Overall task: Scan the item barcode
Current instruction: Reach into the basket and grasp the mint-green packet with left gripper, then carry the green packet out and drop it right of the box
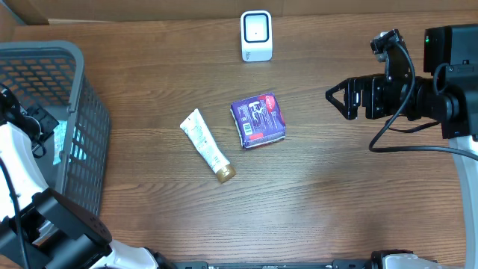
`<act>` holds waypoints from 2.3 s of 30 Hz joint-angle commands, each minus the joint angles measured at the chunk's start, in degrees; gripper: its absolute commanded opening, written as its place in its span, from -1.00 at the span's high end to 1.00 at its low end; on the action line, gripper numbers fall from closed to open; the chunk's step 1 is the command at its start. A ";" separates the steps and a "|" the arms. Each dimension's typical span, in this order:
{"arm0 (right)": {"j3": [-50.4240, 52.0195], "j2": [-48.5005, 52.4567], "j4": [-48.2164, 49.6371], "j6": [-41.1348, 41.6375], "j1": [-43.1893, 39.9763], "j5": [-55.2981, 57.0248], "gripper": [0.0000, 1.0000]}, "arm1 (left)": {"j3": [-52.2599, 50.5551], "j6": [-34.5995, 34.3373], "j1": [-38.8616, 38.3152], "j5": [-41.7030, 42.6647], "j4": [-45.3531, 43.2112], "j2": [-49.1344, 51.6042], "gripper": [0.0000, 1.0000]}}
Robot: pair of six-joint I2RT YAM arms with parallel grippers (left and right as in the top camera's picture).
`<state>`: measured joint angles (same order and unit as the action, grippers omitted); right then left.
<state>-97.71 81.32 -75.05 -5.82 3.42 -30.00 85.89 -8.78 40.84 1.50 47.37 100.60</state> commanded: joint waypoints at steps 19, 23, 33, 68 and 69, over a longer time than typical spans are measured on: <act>-1.25 -0.13 -0.07 -0.24 -0.04 -0.07 -1.00 | 0.42 19.58 -3.37 3.06 -9.86 15.65 -0.65; -1.25 -0.13 0.11 -0.24 -0.04 -0.07 -1.00 | 0.42 21.68 -4.22 1.97 -9.20 17.86 -0.65; -1.25 -0.13 -0.39 -0.24 -0.04 -0.07 -1.00 | 0.42 20.33 -4.07 -6.82 -6.27 18.78 -0.65; -1.25 -0.13 -1.16 -0.24 -0.04 -0.11 -1.00 | 72.59 -1.51 -5.07 17.73 45.53 15.85 0.70; -1.25 -0.13 -1.16 -0.24 -0.04 -0.09 -1.00 | 74.99 -1.51 -5.88 18.10 47.52 15.43 0.70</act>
<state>-97.71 81.32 -76.31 -5.82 3.42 -30.00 154.19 -8.67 36.49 11.40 91.59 118.34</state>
